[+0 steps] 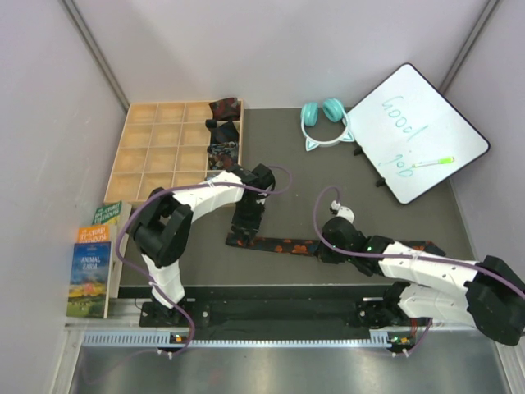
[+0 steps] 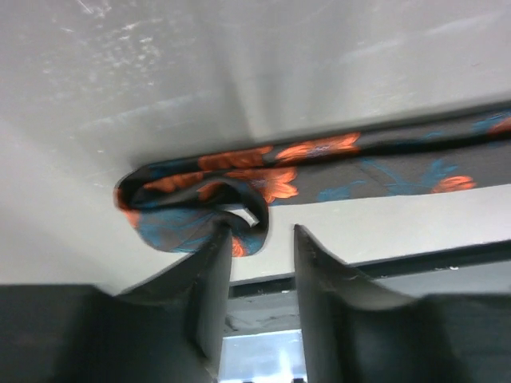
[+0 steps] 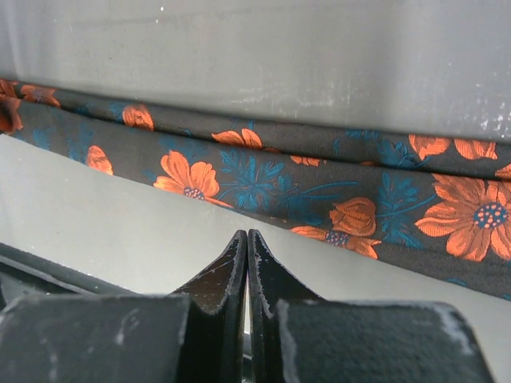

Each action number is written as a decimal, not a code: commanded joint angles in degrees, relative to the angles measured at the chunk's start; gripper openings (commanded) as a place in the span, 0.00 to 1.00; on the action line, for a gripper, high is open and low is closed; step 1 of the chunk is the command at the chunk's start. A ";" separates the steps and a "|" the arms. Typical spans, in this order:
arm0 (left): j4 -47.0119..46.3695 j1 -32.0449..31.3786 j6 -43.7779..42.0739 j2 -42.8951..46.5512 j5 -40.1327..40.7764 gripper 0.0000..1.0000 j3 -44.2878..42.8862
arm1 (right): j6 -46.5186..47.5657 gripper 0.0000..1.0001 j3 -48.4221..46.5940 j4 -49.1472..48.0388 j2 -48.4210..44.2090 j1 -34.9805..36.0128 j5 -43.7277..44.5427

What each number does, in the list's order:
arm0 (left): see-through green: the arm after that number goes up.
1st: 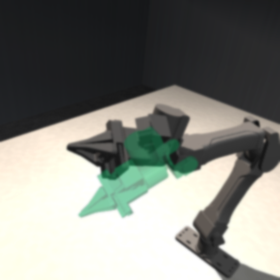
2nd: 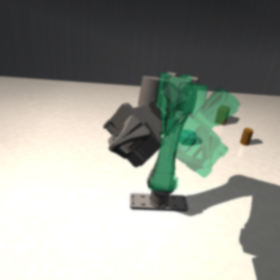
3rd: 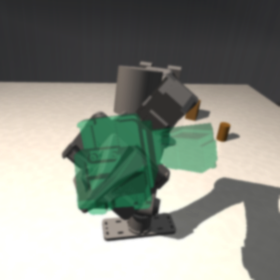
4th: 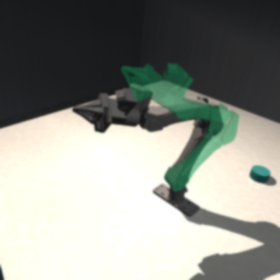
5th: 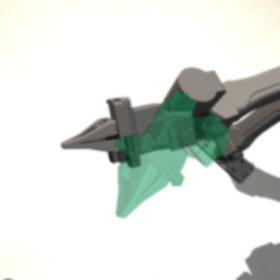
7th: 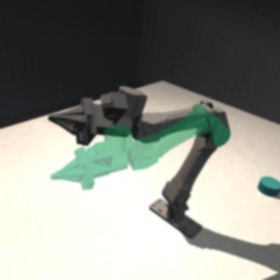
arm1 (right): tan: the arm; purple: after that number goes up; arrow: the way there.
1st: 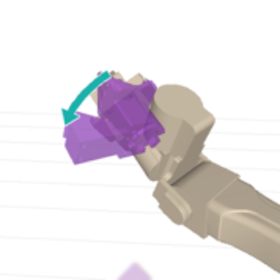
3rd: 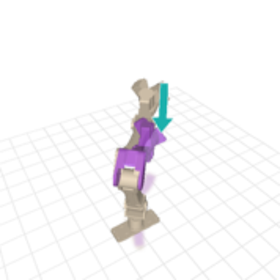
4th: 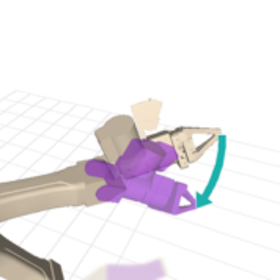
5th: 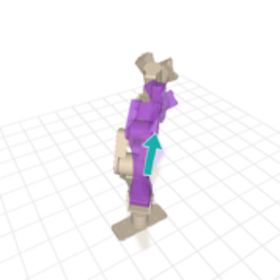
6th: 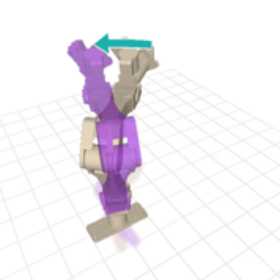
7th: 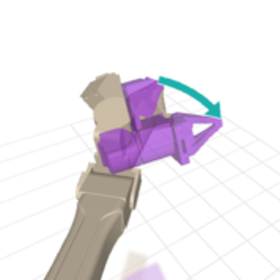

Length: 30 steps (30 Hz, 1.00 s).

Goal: Roll the ties
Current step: Roll the tie at the center of the board.

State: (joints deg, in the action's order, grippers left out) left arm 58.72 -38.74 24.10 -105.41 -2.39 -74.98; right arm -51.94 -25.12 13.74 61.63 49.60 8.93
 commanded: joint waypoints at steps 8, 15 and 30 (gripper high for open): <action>-3.44 -0.11 1.57 8.72 -2.79 0.57 -3.94 | 1.85 0.00 -0.72 -3.28 0.69 -0.39 -0.40; -2.47 0.95 3.06 19.16 6.33 0.57 -1.41 | 5.18 0.00 -0.80 -6.26 -1.86 -0.38 -4.61; -5.02 15.00 3.59 41.59 13.21 0.46 16.80 | 5.54 0.00 -30.23 -6.96 20.95 7.00 -14.37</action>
State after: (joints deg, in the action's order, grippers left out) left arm 55.66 -26.70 28.03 -68.12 9.30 -59.79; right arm -45.63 -48.07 9.32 73.34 55.55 -0.84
